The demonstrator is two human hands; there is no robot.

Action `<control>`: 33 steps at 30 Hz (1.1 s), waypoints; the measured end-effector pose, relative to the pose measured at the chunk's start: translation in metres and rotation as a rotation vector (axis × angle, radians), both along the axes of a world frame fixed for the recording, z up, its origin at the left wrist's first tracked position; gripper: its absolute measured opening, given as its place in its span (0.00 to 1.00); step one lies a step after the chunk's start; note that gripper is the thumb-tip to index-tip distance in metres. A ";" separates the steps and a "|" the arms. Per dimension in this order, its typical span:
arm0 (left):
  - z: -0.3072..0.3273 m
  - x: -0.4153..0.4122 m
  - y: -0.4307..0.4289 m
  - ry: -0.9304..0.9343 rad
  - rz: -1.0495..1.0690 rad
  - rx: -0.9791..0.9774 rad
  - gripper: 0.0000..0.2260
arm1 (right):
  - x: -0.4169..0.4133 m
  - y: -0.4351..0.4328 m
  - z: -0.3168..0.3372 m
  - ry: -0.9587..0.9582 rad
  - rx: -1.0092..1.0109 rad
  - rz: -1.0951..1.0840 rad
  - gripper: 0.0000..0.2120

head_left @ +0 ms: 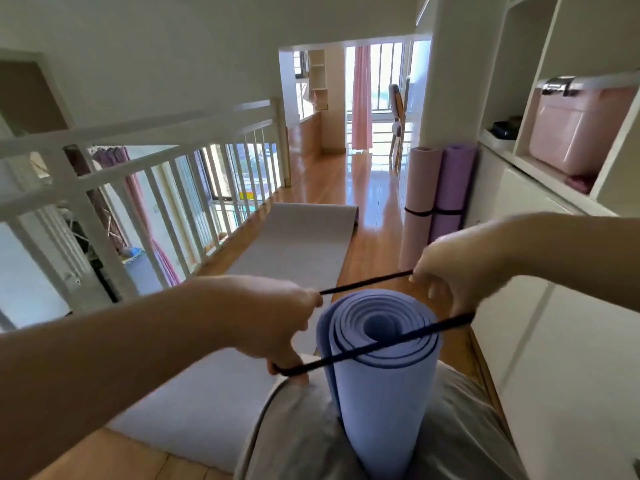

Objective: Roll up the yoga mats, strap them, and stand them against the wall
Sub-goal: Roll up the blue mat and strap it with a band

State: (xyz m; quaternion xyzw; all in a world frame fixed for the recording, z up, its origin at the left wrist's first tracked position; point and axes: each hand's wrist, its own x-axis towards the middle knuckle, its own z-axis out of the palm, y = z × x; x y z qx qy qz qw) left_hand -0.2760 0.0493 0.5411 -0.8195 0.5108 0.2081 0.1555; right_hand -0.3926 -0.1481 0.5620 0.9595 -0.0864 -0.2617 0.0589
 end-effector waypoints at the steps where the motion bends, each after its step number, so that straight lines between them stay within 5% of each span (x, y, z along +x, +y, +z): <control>1: -0.011 -0.006 0.007 -0.028 -0.017 -0.009 0.40 | -0.008 0.000 -0.012 0.031 -0.031 0.034 0.24; 9: -0.054 0.024 -0.014 0.010 0.016 -0.258 0.44 | -0.007 -0.016 -0.062 -0.155 0.157 0.036 0.34; 13: -0.066 0.045 -0.030 0.168 -0.048 -0.265 0.30 | 0.000 -0.027 -0.066 -0.210 0.269 0.016 0.26; 18: -0.125 0.029 -0.019 0.284 -0.029 -0.268 0.26 | -0.024 -0.028 -0.136 -0.239 0.408 -0.037 0.42; 33: -0.104 0.088 -0.115 0.009 0.071 -0.501 0.19 | 0.046 -0.107 -0.134 -0.611 0.321 -0.122 0.35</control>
